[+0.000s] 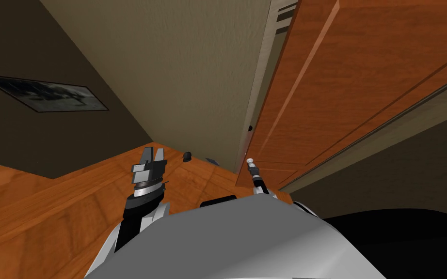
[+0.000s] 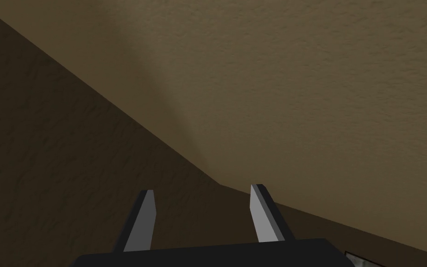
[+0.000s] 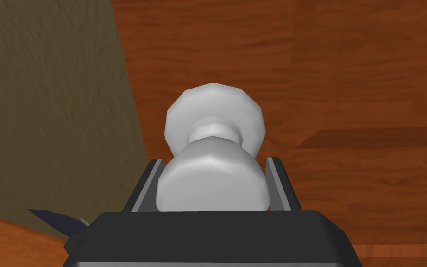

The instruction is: Pull the door open

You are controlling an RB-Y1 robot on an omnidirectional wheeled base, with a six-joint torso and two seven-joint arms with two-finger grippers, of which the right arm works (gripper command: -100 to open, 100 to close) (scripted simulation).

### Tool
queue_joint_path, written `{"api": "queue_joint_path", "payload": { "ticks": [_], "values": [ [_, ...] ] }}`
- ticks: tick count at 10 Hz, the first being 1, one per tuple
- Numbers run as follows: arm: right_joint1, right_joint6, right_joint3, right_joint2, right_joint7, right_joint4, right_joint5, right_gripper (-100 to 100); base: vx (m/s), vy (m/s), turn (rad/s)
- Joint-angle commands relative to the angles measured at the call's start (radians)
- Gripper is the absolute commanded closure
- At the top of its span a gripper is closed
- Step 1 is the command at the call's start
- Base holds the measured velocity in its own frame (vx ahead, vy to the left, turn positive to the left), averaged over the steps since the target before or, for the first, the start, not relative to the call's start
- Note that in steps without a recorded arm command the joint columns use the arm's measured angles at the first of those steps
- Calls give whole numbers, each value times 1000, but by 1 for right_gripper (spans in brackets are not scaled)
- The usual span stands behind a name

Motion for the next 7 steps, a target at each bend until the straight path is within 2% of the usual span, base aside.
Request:
{"api": "queue_joint_path", "payload": {
  "ticks": [1, 2, 3, 4, 7],
  "values": [
    [8, -7, 22, -15, -28, -13, 9, 100, -208, -55, 107],
    [13, -11, 37, -26, -46, -16, 15, 100, -213, -61, 150],
    [12, -3, 26, -20, -32, -15, 10, 100, -92, -24, 42],
    [24, -15, 50, -34, -58, -19, 21, 100, -136, -35, 87],
    [44, -44, 94, -67, -105, -30, 42, 100, -241, -44, 101]
  ]
}}
